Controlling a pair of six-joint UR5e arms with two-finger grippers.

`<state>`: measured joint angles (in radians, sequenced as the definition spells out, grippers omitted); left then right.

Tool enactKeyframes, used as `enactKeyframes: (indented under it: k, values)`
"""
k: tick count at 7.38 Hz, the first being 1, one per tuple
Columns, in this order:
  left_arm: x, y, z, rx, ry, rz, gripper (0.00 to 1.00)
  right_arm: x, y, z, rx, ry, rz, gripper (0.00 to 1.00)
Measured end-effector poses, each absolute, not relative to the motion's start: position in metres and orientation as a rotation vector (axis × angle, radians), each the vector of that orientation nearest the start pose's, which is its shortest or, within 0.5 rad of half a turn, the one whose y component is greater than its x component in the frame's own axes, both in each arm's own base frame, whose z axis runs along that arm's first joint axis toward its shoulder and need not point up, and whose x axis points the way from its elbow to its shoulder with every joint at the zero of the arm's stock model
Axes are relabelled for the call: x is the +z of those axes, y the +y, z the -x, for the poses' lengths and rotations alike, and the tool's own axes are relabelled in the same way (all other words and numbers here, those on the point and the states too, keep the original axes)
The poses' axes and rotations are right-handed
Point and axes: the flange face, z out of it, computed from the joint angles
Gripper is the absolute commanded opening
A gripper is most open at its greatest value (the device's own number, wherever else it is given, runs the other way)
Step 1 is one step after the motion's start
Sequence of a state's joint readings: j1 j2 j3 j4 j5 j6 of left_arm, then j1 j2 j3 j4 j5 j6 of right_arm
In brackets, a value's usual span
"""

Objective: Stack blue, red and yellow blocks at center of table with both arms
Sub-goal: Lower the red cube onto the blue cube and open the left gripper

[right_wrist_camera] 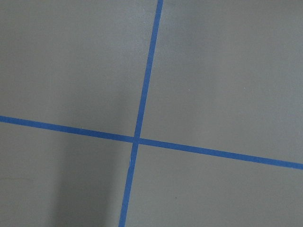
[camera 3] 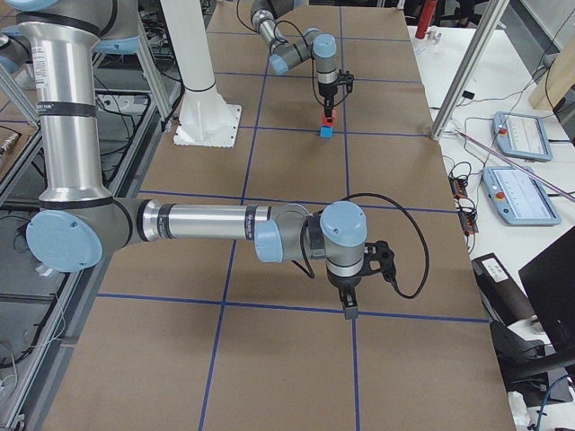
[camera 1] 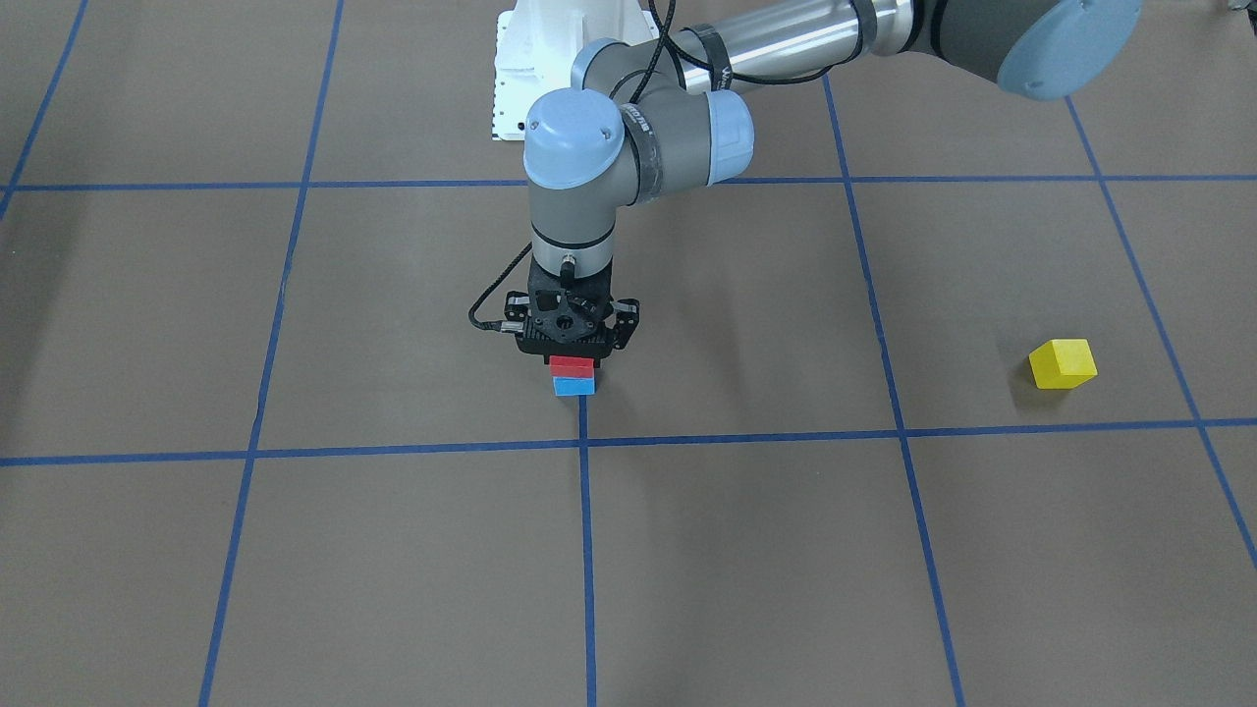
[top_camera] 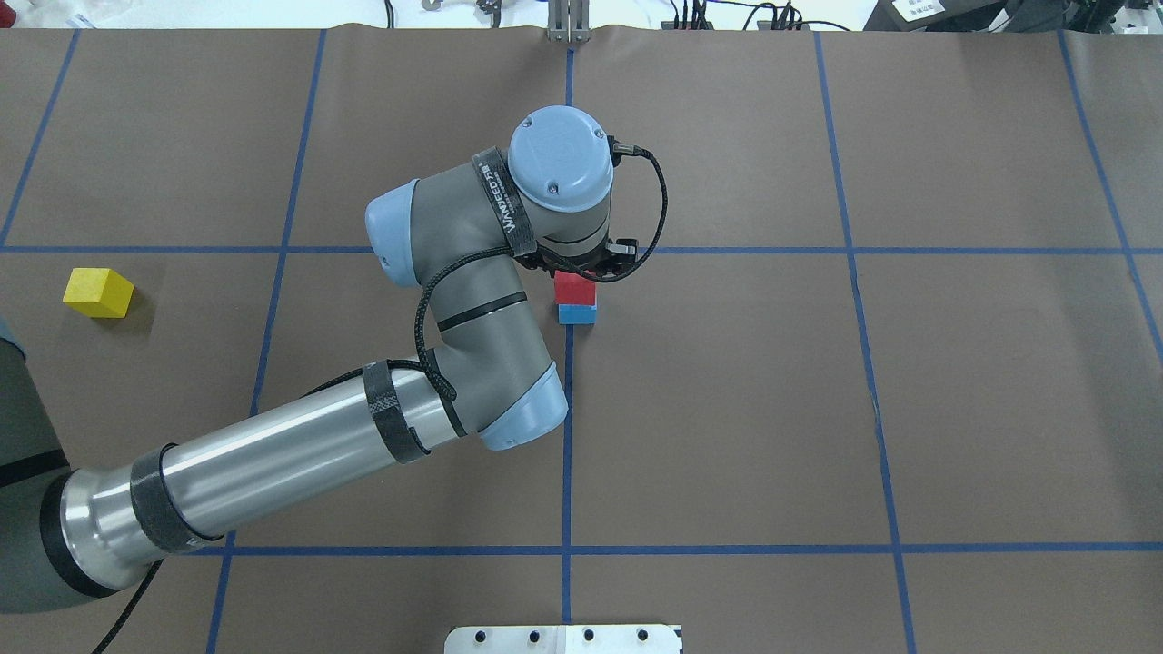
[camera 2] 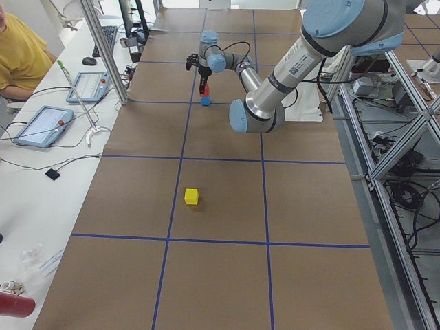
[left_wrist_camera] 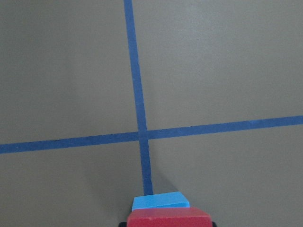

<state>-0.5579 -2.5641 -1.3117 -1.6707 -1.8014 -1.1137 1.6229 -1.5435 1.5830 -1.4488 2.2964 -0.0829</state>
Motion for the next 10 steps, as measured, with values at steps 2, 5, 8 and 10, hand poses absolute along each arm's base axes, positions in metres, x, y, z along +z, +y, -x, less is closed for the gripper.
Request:
enactKeyframes:
  k: [2, 5, 8, 10]
  values:
    - [0.1249, -0.5095, -0.6095, -0.034, 0.832, -0.196, 0.38, 0.6298, -0.5092, -0.0939, -0.088, -0.711, -0.202, 1.0]
    - [0.1277, -0.5092, -0.6107, -0.043, 0.829, -0.19, 0.56, 0.63, -0.5091, -0.0939, -0.087, -0.712, -0.202, 1.0]
    - [0.1266, -0.5088, -0.6107, -0.043, 0.83, -0.191, 0.59, 0.6294, -0.5097, -0.0939, -0.088, -0.711, -0.203, 1.0]
    - [0.1264, -0.5086, -0.6108, -0.043, 0.83, -0.191, 0.71, 0.6299, -0.5098, -0.094, -0.088, -0.711, -0.202, 1.0]
